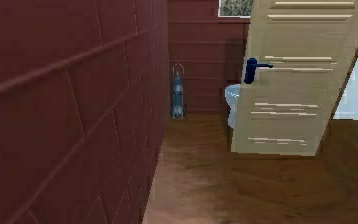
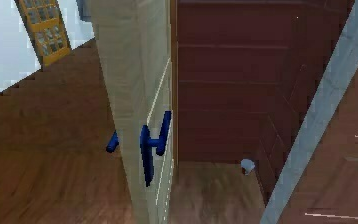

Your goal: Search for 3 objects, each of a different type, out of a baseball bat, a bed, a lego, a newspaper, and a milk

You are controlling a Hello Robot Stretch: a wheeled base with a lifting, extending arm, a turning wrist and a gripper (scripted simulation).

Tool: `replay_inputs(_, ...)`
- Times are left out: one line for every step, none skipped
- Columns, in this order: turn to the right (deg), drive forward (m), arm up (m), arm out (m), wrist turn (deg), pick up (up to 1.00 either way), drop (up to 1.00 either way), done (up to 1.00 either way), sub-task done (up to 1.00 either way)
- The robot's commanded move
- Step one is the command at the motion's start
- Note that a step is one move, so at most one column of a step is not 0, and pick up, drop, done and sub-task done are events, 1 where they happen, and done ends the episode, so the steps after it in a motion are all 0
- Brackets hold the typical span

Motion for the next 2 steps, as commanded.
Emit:
replay_inputs(0.0, 0.45, 0.0, 0.0, 0.0, 0.0, 0.0, 0.0, 0.0)
replay_inputs(45.0, 0.0, 0.0, 0.0, 0.0, 0.0, 0.0, 0.0, 0.0)
